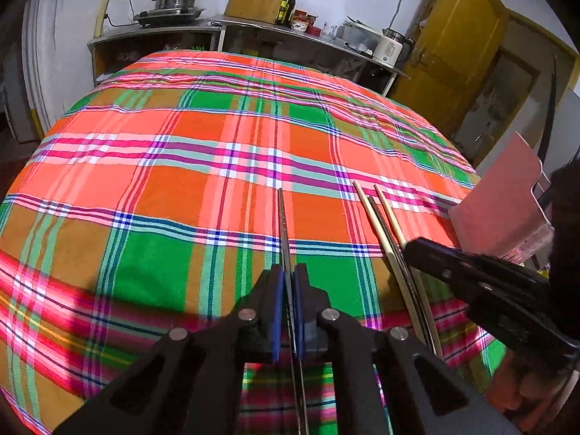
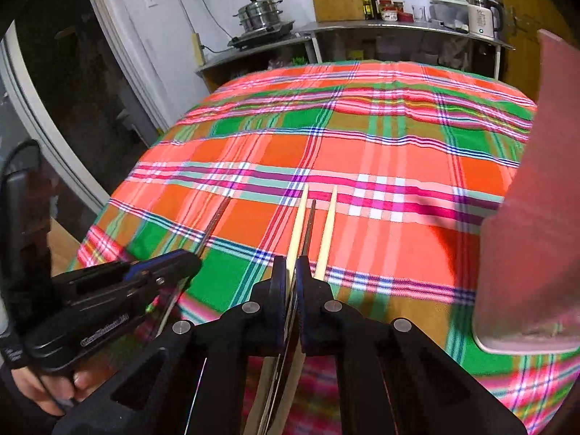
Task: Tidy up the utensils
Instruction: 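Grasp a black chopstick with the left tool while the right tool grasps another black chopstick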
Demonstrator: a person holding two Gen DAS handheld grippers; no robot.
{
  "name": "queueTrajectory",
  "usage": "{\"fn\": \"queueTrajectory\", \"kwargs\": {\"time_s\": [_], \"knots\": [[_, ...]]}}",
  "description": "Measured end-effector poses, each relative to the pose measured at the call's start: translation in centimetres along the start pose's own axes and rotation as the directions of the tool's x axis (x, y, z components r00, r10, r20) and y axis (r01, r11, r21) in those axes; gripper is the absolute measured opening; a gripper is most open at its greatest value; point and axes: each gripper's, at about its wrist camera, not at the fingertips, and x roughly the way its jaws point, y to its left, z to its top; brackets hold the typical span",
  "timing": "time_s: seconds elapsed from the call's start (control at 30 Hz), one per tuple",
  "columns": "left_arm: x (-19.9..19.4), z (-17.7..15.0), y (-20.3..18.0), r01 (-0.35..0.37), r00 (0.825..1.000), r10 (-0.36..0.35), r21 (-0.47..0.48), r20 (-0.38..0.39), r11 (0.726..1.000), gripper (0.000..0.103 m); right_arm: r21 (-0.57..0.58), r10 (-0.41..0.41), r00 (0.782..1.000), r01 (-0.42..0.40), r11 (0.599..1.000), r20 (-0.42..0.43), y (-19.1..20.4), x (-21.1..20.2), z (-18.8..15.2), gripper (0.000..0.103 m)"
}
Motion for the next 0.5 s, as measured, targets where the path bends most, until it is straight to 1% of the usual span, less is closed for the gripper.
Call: {"fn": "queueTrajectory", "kwargs": {"time_s": [0.07, 0.23, 0.4, 0.47, 0.5], "knots": [[0.0, 0.0, 0.1, 0.007, 1.000, -0.007, 0.001, 0.000, 1.000, 0.007, 0.007, -0.007, 1.000, 0.007, 1.000, -0.016, -0.3, 0.6, 0.1, 0.006], [0.0, 0.1, 0.3, 0.021, 1.000, -0.021, 0.000, -0.003, 1.000, 0.007, 0.022, -0.029, 0.999, 0.030, 0.999, -0.020, -0.9, 0.9, 0.4, 0.006], [0.4, 0.9, 0.2, 0.020, 0.999, -0.020, 0.017, -0.027, 1.000, 0.007, 0.013, -0.055, 0.998, 0.056, 0.998, -0.037, -0.5, 1.2, 1.1, 0.006], [0.7, 1.3, -0.1, 0.016, 0.999, -0.014, 0.040, -0.038, 0.999, 0.012, 0.015, -0.063, 0.997, 0.064, 0.998, -0.044, -0.4, 1.4, 1.3, 0.006], [0.9, 1.5, -0.3, 0.012, 0.999, -0.010, 0.052, -0.042, 0.999, 0.012, 0.016, -0.069, 0.996, 0.070, 0.997, -0.048, -0.3, 1.6, 1.5, 0.006]]}}
